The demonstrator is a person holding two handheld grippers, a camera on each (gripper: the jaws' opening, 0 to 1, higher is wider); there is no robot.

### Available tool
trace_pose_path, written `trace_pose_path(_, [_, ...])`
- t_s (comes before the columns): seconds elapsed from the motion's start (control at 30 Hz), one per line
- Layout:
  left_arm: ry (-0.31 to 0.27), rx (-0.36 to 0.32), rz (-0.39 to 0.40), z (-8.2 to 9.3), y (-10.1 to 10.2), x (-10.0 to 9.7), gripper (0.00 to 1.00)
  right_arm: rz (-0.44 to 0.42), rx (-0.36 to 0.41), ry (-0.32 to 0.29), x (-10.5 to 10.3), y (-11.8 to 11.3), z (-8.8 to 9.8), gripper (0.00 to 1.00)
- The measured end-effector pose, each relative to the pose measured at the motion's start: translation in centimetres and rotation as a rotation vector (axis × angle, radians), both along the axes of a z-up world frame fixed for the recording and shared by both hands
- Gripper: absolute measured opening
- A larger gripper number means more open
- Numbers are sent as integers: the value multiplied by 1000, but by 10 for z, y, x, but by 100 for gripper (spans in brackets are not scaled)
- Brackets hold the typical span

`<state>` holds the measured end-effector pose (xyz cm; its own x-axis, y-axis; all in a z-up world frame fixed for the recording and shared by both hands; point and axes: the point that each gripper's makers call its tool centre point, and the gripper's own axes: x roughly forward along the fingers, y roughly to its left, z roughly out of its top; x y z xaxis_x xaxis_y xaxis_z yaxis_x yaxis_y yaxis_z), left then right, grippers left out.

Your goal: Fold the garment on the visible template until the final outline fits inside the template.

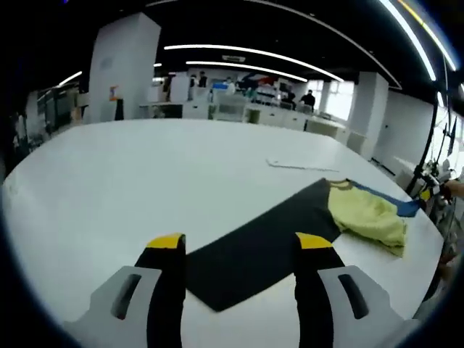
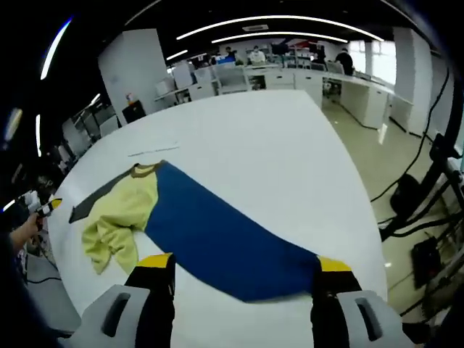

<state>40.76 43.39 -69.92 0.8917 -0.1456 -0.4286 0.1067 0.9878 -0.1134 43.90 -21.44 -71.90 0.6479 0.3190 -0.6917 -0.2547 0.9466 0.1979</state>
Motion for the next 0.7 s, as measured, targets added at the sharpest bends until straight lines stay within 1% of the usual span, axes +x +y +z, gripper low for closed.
trace_pose_path(0.03, [-12,-1,-19,4,-6,-1,63,22,9,-16,0,9,4,80])
trace_pose_path(0.13, [-27,7,-57,10,-18,-2,70,67,32,-37,-3,31,11,84])
trace_pose_path(0.2, [-34,6,-81,15,-28,-5,73,91,46,-48,-5,44,14,86])
trace_pose_path(0.27, [-43,-18,-131,21,-44,-8,76,142,56,-61,-9,61,18,88])
trace_pose_path(0.3, [-41,-20,-140,22,-48,-10,78,163,61,-61,-12,70,19,90])
trace_pose_path(0.37, [-52,-25,-179,27,-62,-13,82,207,71,-69,-13,82,20,92])
trace_pose_path(0.4, [-57,-31,-191,29,-67,-15,84,231,74,-73,-11,85,21,93])
trace_pose_path(0.47, [-64,-32,-211,32,-75,-17,89,280,83,-86,-13,101,23,95])
trace_pose_path(0.57, [-64,-10,-258,34,-89,-21,92,342,96,-92,-18,122,25,97])
trace_pose_path(0.6, [-58,9,-273,33,-92,-23,92,362,99,-94,-20,129,26,97])
trace_pose_path(0.7, [-66,3,-311,37,-110,-27,94,424,102,-104,-26,152,26,96])
